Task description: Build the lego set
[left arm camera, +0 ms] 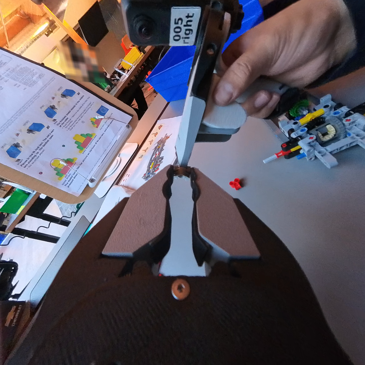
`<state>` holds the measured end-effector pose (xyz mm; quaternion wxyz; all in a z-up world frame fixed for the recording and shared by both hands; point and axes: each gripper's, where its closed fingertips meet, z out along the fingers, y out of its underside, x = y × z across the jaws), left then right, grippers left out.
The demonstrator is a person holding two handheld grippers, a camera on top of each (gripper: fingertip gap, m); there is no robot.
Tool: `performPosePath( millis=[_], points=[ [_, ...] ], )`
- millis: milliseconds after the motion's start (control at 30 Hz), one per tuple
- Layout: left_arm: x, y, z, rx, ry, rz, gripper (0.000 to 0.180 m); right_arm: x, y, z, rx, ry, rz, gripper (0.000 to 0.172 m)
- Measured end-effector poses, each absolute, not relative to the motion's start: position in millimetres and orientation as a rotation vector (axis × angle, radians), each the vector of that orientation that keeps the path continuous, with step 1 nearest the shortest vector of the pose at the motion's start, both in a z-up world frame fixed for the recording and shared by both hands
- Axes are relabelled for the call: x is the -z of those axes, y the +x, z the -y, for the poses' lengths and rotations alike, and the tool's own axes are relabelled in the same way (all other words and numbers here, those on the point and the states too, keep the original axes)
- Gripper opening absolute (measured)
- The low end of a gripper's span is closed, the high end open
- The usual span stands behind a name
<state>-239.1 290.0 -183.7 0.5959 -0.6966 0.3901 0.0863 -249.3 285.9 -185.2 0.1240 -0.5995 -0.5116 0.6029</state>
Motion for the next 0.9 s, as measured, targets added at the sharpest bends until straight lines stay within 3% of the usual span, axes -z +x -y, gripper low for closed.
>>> performPosePath(
  millis=[500,900],
  points=[
    [161.1,-249.9,-294.2,-0.056,-1.59,-0.704,0.015,159.9,-260.6,-291.9,-1.759,-1.647,1.253,0.0],
    [166.2,-246.0,-297.5,-0.255,-1.535,-0.81,0.015,167.8,-254.6,-291.8,-1.688,-1.719,1.507,0.0]
  ],
)
